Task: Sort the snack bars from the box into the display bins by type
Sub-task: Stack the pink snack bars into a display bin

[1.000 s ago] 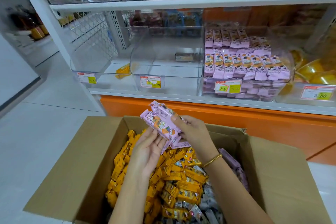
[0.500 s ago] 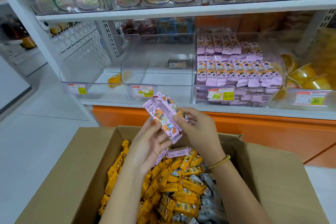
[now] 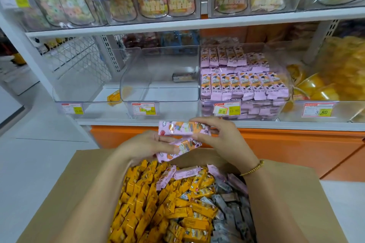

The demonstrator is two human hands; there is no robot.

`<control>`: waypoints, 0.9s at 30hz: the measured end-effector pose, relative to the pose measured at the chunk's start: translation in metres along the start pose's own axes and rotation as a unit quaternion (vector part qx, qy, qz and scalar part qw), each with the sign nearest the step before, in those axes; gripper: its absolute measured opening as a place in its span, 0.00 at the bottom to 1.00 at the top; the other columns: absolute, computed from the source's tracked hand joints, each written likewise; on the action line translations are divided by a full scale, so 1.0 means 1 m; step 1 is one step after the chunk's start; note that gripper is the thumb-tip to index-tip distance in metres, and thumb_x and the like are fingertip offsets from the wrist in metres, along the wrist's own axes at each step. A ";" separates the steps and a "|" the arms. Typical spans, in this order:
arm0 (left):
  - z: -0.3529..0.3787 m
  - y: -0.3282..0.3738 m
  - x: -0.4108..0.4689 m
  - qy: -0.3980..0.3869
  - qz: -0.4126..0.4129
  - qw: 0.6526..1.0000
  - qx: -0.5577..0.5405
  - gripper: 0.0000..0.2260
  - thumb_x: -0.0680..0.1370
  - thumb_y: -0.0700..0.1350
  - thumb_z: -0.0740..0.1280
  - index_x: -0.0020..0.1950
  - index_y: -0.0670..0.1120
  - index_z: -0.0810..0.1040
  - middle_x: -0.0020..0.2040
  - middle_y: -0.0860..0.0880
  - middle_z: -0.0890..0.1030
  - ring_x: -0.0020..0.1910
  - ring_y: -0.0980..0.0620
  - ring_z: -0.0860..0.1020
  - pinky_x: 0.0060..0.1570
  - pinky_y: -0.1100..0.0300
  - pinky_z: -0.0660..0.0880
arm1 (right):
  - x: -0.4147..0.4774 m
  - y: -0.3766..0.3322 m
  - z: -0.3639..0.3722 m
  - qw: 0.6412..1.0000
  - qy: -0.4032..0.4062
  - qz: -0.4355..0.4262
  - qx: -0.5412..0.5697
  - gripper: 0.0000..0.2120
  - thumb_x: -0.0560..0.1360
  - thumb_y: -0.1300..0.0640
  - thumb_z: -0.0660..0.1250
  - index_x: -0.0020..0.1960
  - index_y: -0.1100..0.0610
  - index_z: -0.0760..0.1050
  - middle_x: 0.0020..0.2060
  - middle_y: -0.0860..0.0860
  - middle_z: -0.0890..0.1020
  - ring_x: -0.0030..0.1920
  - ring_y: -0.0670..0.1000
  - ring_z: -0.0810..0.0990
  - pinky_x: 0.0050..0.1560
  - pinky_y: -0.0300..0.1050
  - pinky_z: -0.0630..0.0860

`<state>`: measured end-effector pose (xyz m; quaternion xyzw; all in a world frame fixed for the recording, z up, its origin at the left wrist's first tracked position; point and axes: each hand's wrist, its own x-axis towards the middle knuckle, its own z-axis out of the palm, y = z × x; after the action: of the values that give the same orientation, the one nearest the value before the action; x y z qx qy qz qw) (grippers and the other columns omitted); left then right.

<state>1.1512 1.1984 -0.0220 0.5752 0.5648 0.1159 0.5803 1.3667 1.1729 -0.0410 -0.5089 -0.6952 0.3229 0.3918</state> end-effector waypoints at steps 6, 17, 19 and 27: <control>-0.007 0.009 -0.001 0.058 0.064 0.996 -0.017 0.11 0.67 0.43 0.78 0.46 0.41 0.84 0.41 0.44 0.84 0.34 0.53 0.74 0.32 0.67 0.69 | 0.000 -0.001 -0.002 1.000 0.018 -0.007 0.004 0.17 0.72 0.57 0.73 0.59 0.46 0.79 0.56 0.43 0.80 0.56 0.41 0.76 0.60 0.42 0.74; 0.011 0.067 0.028 0.071 0.124 0.957 -0.252 0.14 0.65 0.45 0.73 0.47 0.38 0.81 0.45 0.42 0.85 0.42 0.50 0.83 0.40 0.63 0.81 | 0.009 -0.015 -0.027 0.977 0.103 -0.042 -0.182 0.34 0.69 0.52 0.75 0.72 0.50 0.66 0.58 0.43 0.68 0.58 0.40 0.64 0.57 0.34 0.68; 0.016 0.088 0.039 0.088 0.169 0.946 -0.264 0.10 0.72 0.47 0.70 0.47 0.42 0.81 0.44 0.45 0.85 0.43 0.51 0.84 0.43 0.62 0.81 | 0.013 -0.012 -0.042 0.954 0.218 -0.028 -0.206 0.32 0.68 0.50 0.75 0.70 0.53 0.70 0.57 0.46 0.72 0.58 0.45 0.66 0.55 0.36 0.65; 0.028 0.108 0.110 0.291 0.242 0.924 0.050 0.23 0.70 0.35 0.73 0.64 0.47 0.77 0.55 0.52 0.81 0.45 0.54 0.80 0.46 0.61 0.75 | 0.115 0.027 -0.132 0.885 0.356 0.160 -0.254 0.29 0.71 0.41 0.69 0.57 0.66 0.76 0.51 0.63 0.80 0.55 0.63 0.77 0.55 0.52 0.71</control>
<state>1.2652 1.3033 -0.0015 0.6634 0.5574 0.3870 0.3154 1.4738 1.2977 0.0250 -0.7760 -0.4764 -0.0101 0.4133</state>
